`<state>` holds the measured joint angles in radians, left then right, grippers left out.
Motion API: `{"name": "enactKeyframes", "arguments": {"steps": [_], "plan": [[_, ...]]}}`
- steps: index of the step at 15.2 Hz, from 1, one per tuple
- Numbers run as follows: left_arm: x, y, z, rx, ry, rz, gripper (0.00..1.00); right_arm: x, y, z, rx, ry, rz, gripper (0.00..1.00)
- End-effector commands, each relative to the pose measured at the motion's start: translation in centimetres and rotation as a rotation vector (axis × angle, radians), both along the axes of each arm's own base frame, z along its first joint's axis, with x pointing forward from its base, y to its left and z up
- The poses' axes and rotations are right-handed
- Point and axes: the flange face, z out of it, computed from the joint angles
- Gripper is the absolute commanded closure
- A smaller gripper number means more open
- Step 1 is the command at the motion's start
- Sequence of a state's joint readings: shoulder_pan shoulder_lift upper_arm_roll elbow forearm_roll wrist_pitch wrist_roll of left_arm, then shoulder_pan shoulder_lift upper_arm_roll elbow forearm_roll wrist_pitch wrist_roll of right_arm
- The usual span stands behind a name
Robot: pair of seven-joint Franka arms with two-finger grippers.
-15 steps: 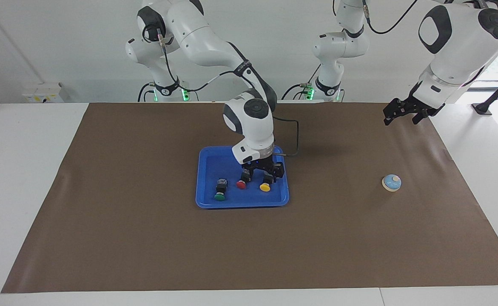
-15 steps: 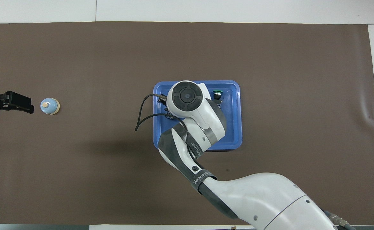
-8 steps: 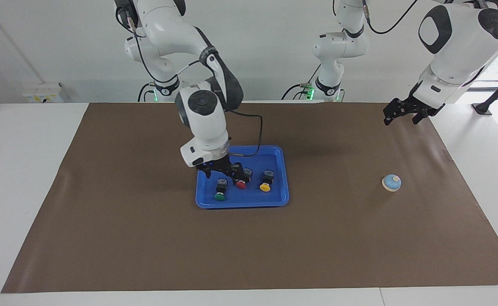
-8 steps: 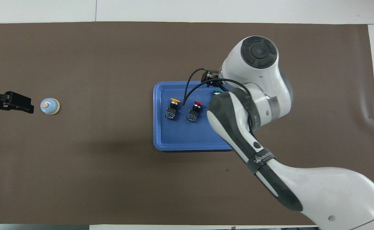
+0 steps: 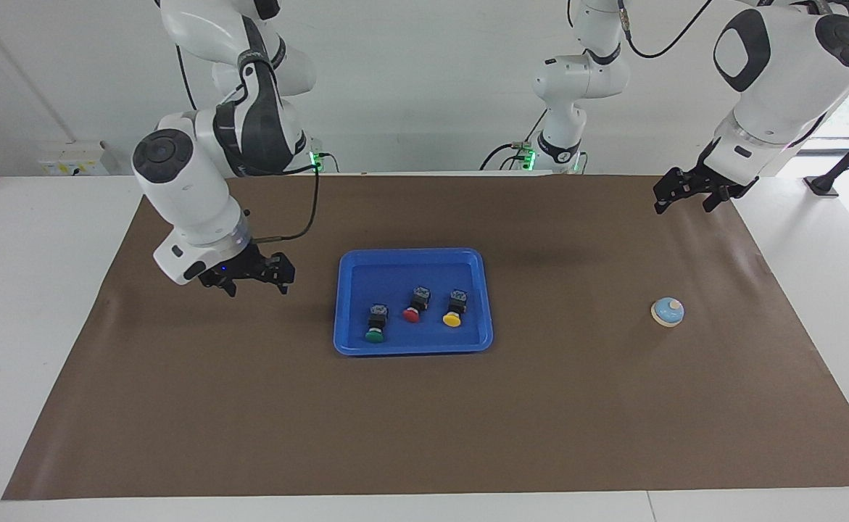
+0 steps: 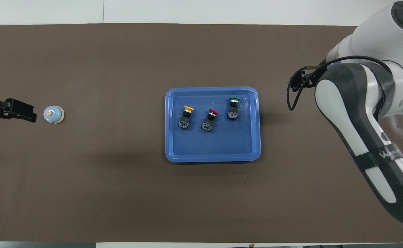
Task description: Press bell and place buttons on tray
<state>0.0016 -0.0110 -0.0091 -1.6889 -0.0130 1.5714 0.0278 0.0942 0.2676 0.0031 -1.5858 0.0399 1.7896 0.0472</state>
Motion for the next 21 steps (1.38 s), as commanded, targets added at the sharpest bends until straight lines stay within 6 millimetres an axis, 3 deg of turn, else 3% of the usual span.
{"name": "enactKeyframes", "arguments": {"steps": [1, 4, 8, 9, 12, 16, 21], "plan": [[-0.3, 0.0, 0.4, -0.004, 0.006, 0.011, 0.0, -2.0, -2.1, 3.2, 0.027, 0.021, 0.062, 0.0], [-0.3, 0.0, 0.4, -0.004, 0.006, 0.011, 0.0, -4.4, -3.5, 7.0, 0.018, 0.031, 0.093, 0.0], [-0.3, 0.0, 0.4, -0.004, 0.006, 0.011, 0.0, -8.4, -7.0, 12.1, 0.016, 0.021, 0.039, 0.0], [-0.3, 0.0, 0.4, -0.004, 0.006, 0.011, 0.0, -9.1, -6.6, 13.0, 0.014, 0.015, 0.044, 0.0], [-0.3, 0.0, 0.4, -0.004, 0.006, 0.011, 0.0, -9.8, -6.4, 13.8, -0.063, 0.025, 0.065, 0.0], [-0.3, 0.0, 0.4, -0.004, 0.006, 0.011, 0.0, -9.8, -4.2, 15.5, -0.075, -0.016, 0.1, 0.0], [-0.3, 0.0, 0.4, -0.004, 0.006, 0.011, 0.0, -9.8, -4.0, 15.0, -0.056, -0.022, 0.08, 0.0]]}}
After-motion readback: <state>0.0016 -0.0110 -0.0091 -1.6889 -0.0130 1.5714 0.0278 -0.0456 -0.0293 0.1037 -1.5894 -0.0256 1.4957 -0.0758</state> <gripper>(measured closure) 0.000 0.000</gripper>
